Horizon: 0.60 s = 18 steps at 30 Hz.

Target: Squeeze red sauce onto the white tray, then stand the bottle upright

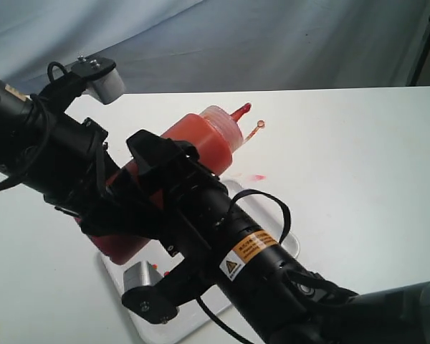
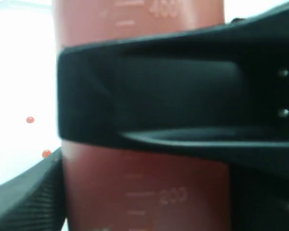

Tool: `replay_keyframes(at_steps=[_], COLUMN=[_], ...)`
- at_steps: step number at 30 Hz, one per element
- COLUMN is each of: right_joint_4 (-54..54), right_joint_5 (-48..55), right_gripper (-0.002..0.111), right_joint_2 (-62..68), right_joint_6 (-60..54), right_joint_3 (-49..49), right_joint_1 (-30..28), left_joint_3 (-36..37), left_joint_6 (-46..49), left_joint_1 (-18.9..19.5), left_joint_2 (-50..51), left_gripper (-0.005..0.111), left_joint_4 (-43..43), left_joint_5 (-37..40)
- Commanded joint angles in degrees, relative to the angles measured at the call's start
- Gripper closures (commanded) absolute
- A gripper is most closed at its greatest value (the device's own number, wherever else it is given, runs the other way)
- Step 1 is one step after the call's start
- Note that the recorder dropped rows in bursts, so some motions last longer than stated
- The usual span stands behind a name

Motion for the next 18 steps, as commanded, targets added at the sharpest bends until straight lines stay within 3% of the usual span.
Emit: replay_keyframes(at_steps=[1, 12, 18], right_joint_4=[-7.2, -10.6, -11.3], right_joint_5=[-9.9, -9.9, -9.9], right_gripper=[0.108, 0.108, 0.108], right_joint_2=[-2.1, -2.1, -2.1], right_joint_6=[-0.7, -0.7, -0.7], right_joint_3=[-2.2, -2.2, -2.2], right_joint_1=[0.8, 0.8, 0.8], left_joint_3=[0.6, 0.6, 1.1], left_joint_6=[-1.5, -4.4, -4.9], left_joint_1=[-0.3, -0.3, -0.3], left_joint_2=[0.5, 0.6, 0.6], left_gripper=[0.107, 0.107, 0.107], left_joint_4=[4.7, 10.1, 9.6], left_joint_5=[2.2, 11.2, 10.0])
